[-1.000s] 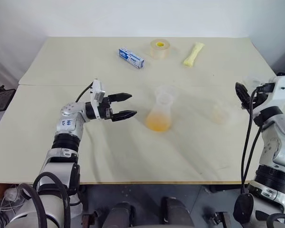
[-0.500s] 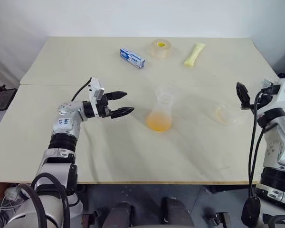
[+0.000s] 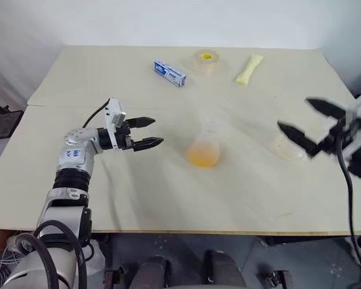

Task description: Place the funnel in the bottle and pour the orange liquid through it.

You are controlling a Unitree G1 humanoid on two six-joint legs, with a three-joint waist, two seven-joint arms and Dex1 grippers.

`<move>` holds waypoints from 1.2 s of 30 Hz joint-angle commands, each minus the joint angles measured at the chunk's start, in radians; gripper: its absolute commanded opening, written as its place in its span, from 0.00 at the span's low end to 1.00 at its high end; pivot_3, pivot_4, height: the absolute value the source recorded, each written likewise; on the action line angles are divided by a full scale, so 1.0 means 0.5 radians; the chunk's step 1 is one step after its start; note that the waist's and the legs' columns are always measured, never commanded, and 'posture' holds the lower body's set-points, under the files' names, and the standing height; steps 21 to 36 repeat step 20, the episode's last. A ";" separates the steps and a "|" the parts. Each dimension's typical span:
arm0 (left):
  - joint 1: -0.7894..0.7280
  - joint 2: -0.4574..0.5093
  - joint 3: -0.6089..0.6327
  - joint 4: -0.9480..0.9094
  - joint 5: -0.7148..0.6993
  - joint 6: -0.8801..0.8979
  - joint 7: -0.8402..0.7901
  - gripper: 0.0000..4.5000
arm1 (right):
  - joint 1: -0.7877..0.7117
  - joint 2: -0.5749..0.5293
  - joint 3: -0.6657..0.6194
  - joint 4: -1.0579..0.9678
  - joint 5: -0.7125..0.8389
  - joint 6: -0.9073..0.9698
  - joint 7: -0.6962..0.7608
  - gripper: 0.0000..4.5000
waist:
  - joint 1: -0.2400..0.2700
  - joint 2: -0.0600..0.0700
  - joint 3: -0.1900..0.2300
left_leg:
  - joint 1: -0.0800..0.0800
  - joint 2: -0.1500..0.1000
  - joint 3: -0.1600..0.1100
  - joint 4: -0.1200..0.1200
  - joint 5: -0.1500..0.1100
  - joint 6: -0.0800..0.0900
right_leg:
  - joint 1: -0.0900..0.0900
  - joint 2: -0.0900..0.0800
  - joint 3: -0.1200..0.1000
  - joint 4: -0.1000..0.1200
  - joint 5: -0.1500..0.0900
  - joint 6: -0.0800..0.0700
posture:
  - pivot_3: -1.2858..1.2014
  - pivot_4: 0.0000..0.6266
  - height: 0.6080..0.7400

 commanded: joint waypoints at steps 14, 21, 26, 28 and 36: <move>0.406 0.173 0.026 -0.642 -0.104 0.175 -0.102 1.00 | 0.720 -0.061 -0.109 0.028 -0.029 -0.296 0.449 0.99 | 0.025 -0.004 0.002 | 0.003 0.004 0.000 0.003 0.000 0.000 | 0.005 0.002 0.002 -0.004 0.000 0.000 | 0.52 0.24 1.00; 0.505 0.190 0.034 -0.856 -0.146 0.255 -0.036 1.00 | 0.659 -0.057 -0.040 0.059 -0.027 -0.311 0.405 0.99 | 0.029 -0.004 0.002 | 0.003 0.004 -0.001 0.003 0.000 0.000 | 0.005 0.001 0.002 -0.006 0.000 0.000 | 0.52 0.24 1.00; 0.505 0.190 0.034 -0.856 -0.146 0.255 -0.036 1.00 | 0.659 -0.057 -0.040 0.059 -0.027 -0.311 0.405 0.99 | 0.029 -0.004 0.002 | 0.003 0.004 -0.001 0.003 0.000 0.000 | 0.005 0.001 0.002 -0.006 0.000 0.000 | 0.52 0.24 1.00; 0.505 0.190 0.034 -0.856 -0.146 0.255 -0.036 1.00 | 0.659 -0.057 -0.040 0.059 -0.027 -0.311 0.405 0.99 | 0.029 -0.004 0.002 | 0.003 0.004 -0.001 0.003 0.000 0.000 | 0.005 0.001 0.002 -0.006 0.000 0.000 | 0.52 0.24 1.00; 0.505 0.190 0.034 -0.856 -0.146 0.255 -0.036 1.00 | 0.659 -0.057 -0.040 0.059 -0.027 -0.311 0.405 0.99 | 0.029 -0.004 0.002 | 0.003 0.004 -0.001 0.003 0.000 0.000 | 0.005 0.001 0.002 -0.006 0.000 0.000 | 0.52 0.24 1.00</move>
